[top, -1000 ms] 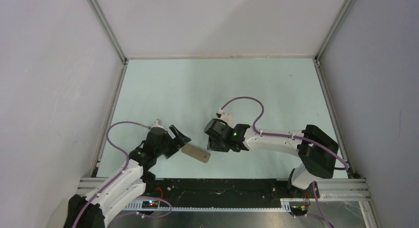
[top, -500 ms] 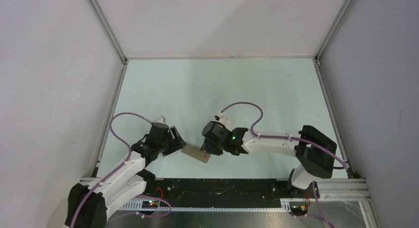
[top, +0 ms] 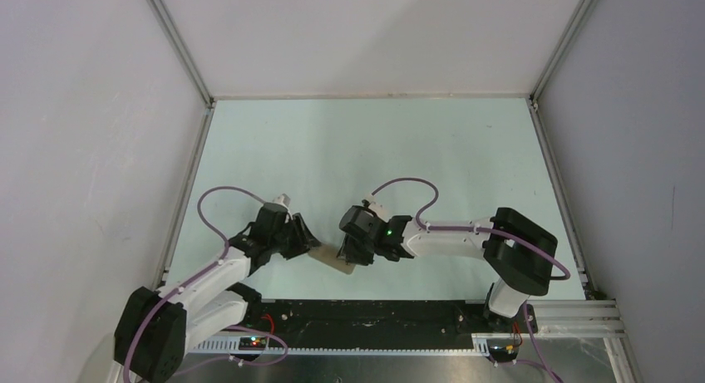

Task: Load the batteries into the remote control

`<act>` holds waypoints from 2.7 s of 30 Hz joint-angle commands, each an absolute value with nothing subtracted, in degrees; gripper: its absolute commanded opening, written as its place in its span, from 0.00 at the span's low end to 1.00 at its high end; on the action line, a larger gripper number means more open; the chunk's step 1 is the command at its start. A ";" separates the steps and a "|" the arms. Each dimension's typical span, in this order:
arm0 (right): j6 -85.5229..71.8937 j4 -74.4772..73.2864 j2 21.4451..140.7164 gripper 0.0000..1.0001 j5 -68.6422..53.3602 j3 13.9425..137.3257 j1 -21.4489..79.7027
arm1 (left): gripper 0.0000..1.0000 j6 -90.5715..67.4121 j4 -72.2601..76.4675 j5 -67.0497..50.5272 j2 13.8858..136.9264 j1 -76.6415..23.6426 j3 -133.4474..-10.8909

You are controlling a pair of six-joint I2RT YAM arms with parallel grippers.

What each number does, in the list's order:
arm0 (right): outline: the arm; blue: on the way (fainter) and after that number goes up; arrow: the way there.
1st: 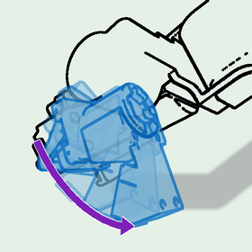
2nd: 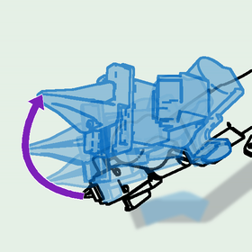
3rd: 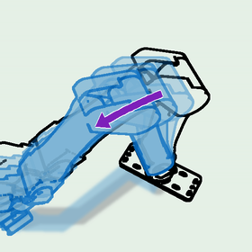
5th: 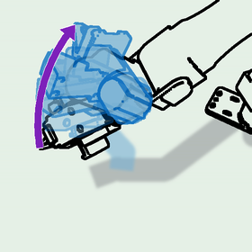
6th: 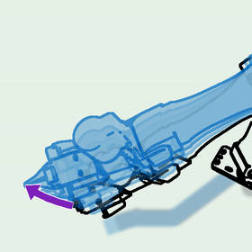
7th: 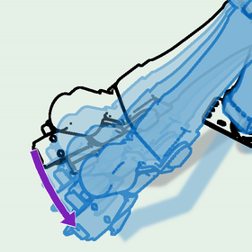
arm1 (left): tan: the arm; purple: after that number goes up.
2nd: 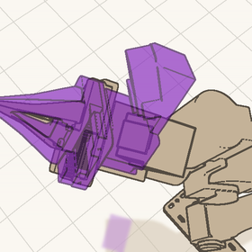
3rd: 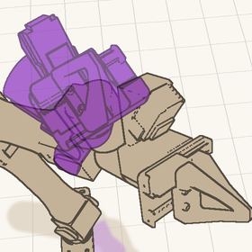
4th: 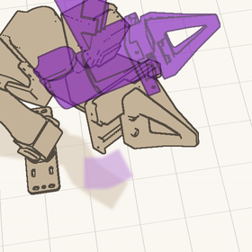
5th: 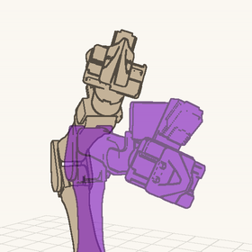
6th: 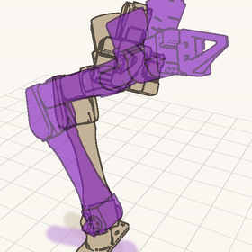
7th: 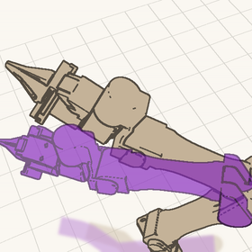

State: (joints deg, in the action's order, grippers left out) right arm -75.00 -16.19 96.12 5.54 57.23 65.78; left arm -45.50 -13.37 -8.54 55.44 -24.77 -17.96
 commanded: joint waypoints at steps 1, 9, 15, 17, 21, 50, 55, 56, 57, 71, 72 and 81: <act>-76.33 -15.30 97.08 0.35 5.23 57.14 65.36 | 0.48 -45.61 -14.47 -9.78 57.01 -24.89 -15.12; -77.01 -17.40 95.55 0.35 6.75 55.90 65.39 | 0.42 -48.12 -14.48 -9.06 54.66 -24.96 -11.69; -76.75 -19.44 93.69 0.35 8.81 55.55 65.48 | 0.38 -48.78 -14.52 -10.16 52.55 -24.96 -10.50; -76.59 -19.66 93.69 0.35 8.87 55.55 65.52 | 0.39 -48.78 -14.56 -10.62 52.35 -25.02 -10.53; -76.30 -19.69 93.73 0.35 8.84 55.55 65.61 | 0.40 -48.71 -14.55 -10.56 52.32 -24.97 -10.79; -79.68 -27.03 100.59 0.30 4.99 58.65 64.64 | 0.20 -50.72 -14.53 -13.69 54.36 -27.40 -11.10; -79.89 -26.73 101.04 0.30 5.79 58.71 64.76 | 0.18 -51.44 -14.52 -13.27 56.00 -28.17 -11.07; -79.80 -26.59 101.19 0.31 5.84 58.69 64.81 | 0.18 -51.52 -14.46 -13.23 55.95 -28.20 -11.03; -79.80 -26.40 101.32 0.31 5.81 58.70 64.88 | 0.17 -51.62 -14.48 -13.11 55.82 -28.25 -10.97; -78.61 -24.00 97.98 0.35 7.85 57.04 65.69 | 0.19 -52.75 -14.54 -11.08 53.26 -28.28 -10.03; -77.95 -23.73 96.83 0.35 8.49 57.04 65.72 | 0.19 -52.81 -14.56 -10.61 53.37 -28.29 -9.93; -76.13 -23.18 92.88 0.36 10.34 57.03 65.70 | 0.19 -52.30 -14.51 -9.92 54.88 -28.30 -10.16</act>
State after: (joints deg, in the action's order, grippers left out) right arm -77.25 -21.65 95.07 7.79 57.23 65.52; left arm -52.75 -6.42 -7.75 52.73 -26.83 -12.73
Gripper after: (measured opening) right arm 0.356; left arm 0.232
